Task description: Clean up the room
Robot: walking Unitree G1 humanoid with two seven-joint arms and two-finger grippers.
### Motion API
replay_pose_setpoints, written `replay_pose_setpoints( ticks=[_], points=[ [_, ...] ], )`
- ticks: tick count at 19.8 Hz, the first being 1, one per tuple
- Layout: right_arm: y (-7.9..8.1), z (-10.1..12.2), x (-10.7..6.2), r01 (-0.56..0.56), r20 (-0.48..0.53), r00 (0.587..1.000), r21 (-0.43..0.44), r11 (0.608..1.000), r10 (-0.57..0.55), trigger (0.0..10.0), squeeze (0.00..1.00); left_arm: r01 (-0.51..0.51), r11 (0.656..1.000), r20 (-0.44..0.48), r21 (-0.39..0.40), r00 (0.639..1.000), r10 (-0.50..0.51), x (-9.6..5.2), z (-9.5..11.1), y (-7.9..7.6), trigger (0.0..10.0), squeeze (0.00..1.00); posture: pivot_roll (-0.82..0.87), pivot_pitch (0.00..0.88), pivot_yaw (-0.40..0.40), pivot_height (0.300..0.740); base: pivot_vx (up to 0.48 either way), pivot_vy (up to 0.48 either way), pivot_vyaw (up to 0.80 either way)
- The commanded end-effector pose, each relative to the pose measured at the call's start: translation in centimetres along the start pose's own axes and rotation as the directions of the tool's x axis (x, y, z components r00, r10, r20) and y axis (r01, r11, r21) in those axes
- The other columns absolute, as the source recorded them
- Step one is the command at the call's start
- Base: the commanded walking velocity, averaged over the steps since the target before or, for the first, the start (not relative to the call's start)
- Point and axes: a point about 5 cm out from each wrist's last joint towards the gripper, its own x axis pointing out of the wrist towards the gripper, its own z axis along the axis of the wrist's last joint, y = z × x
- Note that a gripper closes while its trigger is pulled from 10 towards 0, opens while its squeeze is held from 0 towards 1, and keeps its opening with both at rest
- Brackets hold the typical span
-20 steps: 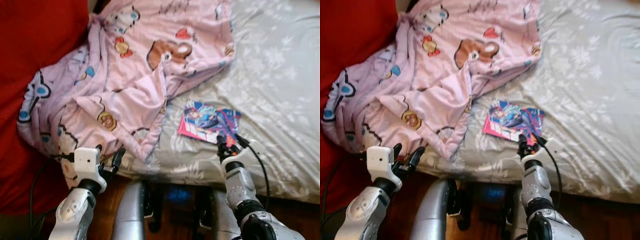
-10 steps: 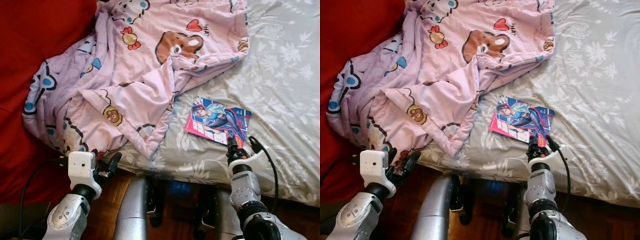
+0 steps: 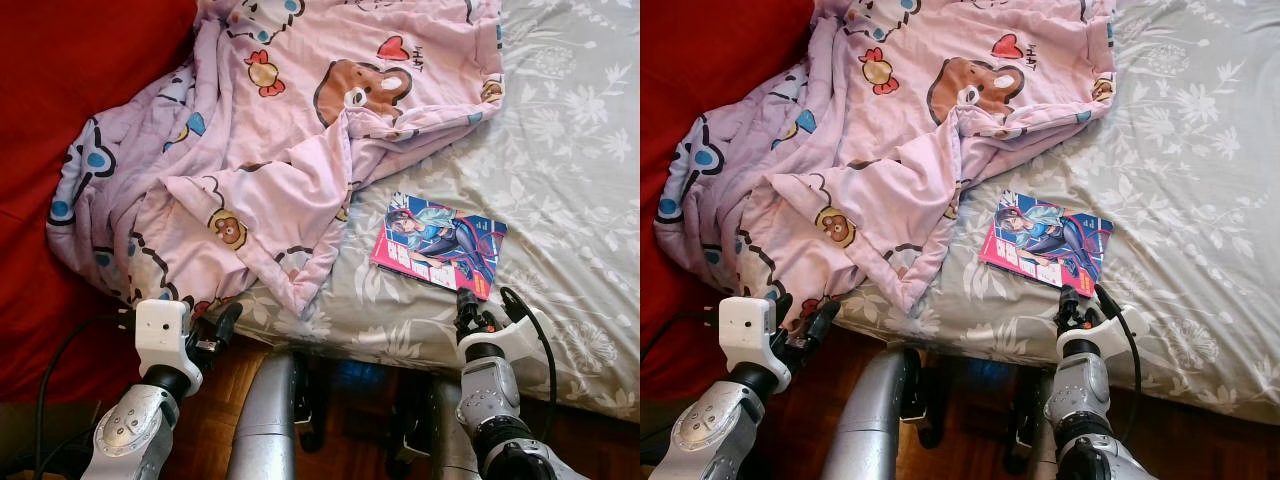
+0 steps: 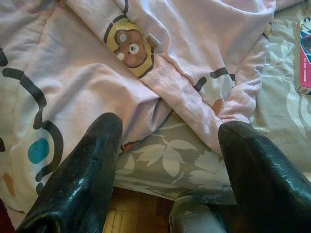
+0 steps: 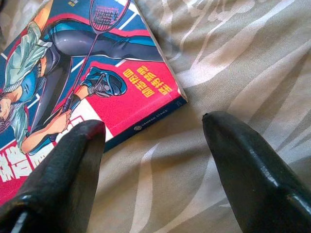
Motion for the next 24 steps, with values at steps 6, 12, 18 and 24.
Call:
replay_pose_setpoints(
  ticks=[6,12,18,24],
  points=[
    [1.0,-0.2,0.4,-0.016,-0.011,1.000,0.051,0.999,0.017,10.0,0.00,-0.023,1.000,-0.031,0.002,0.999,0.023,-0.7,-0.3,0.6,10.0,0.00,0.24,0.507,0.139,0.635,0.000,0.000,0.00],
    [-0.8,-0.8,-0.4,0.047,-0.032,0.998,0.091,0.995,-0.045,10.0,0.00,-0.021,1.000,-0.032,0.005,0.999,0.021,-0.8,-0.3,0.6,10.0,0.00,0.25,0.504,0.147,0.635,0.000,0.000,0.00],
    [-0.8,-0.3,-0.1,0.046,-0.026,0.999,0.108,0.993,-0.043,10.0,0.00,-0.013,1.000,-0.022,0.013,1.000,0.013,-1.1,0.4,0.4,10.0,0.00,0.28,0.525,0.171,0.635,0.000,0.000,0.00],
    [0.2,0.6,0.7,0.016,-0.015,1.000,0.136,0.991,-0.014,10.0,0.00,-0.008,1.000,-0.025,0.010,1.000,0.008,-1.2,0.5,0.1,10.0,0.00,0.29,0.530,0.173,0.635,0.000,0.000,0.00]
  ],
)
